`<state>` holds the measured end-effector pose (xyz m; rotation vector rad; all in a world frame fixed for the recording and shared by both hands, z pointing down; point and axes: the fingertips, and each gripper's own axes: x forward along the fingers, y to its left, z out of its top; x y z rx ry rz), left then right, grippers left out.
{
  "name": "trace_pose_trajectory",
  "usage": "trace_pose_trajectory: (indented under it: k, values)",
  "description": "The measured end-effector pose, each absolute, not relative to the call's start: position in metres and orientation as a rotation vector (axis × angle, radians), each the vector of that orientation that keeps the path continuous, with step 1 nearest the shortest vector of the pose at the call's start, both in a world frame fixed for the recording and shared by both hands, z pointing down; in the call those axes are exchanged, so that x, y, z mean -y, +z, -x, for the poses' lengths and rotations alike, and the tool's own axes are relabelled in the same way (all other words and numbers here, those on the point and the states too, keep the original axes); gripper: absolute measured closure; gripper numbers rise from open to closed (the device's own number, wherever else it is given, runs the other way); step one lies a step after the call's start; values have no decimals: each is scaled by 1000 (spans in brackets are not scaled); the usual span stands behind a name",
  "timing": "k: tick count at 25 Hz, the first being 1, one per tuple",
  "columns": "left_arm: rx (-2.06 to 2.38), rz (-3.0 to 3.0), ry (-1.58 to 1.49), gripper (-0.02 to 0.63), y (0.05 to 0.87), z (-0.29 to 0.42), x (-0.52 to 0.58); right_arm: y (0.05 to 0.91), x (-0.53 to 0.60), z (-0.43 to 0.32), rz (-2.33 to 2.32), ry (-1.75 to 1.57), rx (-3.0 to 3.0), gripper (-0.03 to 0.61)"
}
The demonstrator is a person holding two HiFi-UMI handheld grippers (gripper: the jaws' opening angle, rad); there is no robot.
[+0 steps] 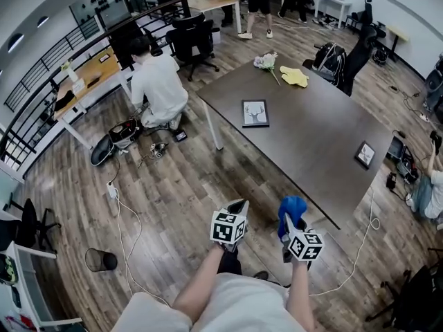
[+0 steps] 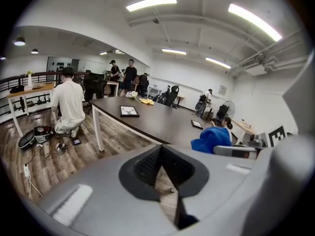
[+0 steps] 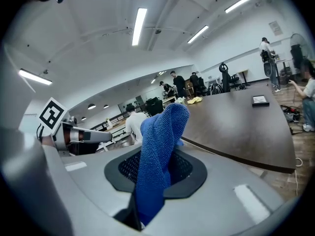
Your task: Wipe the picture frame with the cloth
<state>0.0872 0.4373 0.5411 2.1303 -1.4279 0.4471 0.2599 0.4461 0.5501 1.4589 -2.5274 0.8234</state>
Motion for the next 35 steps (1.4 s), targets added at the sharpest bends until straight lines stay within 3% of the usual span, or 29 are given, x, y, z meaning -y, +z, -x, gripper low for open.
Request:
trace_pose_trajectory:
  k: [21, 35]
  values:
    - [1275, -2141, 363, 560, 562, 24, -220, 570, -253, -147, -1508, 809, 2411, 499]
    - [1236, -2121, 365, 560, 575, 97, -149, 582, -166, -103, -1545, 807, 2358, 497]
